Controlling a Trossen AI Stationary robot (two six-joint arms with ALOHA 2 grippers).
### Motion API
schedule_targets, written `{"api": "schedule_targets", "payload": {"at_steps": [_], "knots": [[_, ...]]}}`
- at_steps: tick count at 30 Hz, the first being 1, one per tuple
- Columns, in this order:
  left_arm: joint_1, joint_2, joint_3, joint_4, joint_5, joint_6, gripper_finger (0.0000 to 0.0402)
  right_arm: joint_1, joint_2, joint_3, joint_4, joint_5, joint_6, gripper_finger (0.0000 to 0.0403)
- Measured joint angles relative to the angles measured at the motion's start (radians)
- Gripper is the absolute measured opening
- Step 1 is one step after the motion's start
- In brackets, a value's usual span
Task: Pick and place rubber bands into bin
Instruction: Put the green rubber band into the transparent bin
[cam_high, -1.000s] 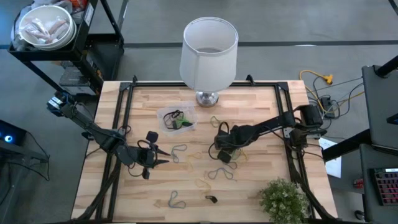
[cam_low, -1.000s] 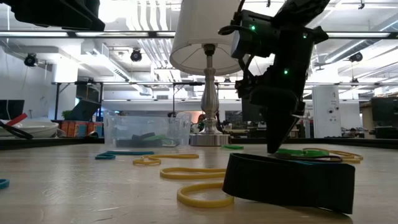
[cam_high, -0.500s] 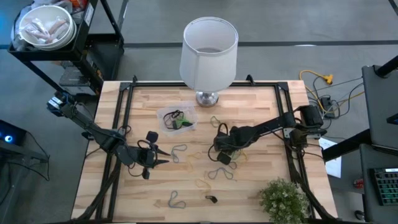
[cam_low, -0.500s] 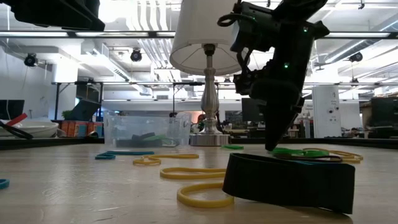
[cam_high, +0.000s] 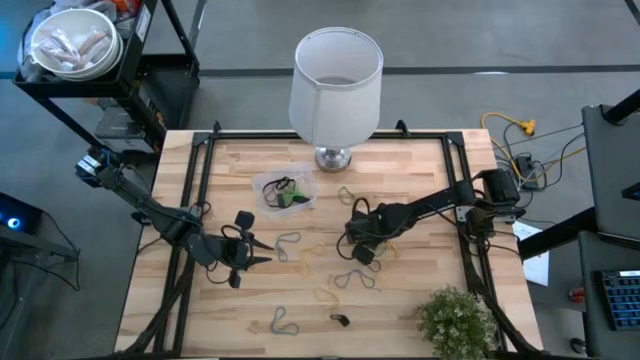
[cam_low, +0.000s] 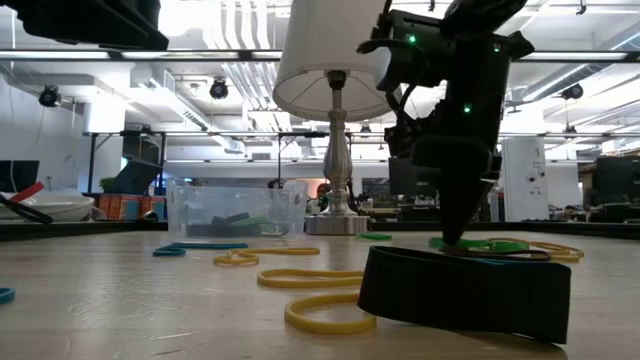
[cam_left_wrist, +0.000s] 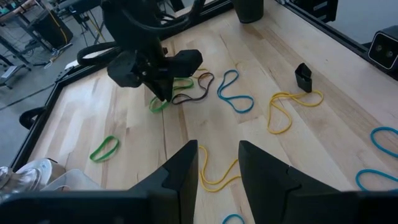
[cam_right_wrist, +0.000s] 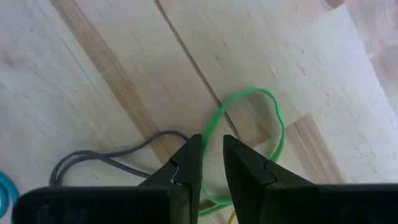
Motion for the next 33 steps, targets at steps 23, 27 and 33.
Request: {"api": "schedule_targets", "payload": {"at_steps": [23, 27, 33], "knots": [[0.0, 0.0, -0.002, 0.0, 0.0, -0.001, 0.01, 0.0, 0.012, -0.011, 0.041, -0.002, -0.052, 0.0054], [0.0, 0.0, -0.003, 0.0, 0.0, -0.001, 0.01, 0.003, 0.012, -0.012, 0.038, -0.023, -0.1, 0.002], [0.0, 0.0, -0.003, 0.0, 0.0, -0.001, 0.01, 0.009, 0.012, -0.007, 0.03, -0.023, -0.171, 0.0009]]}}
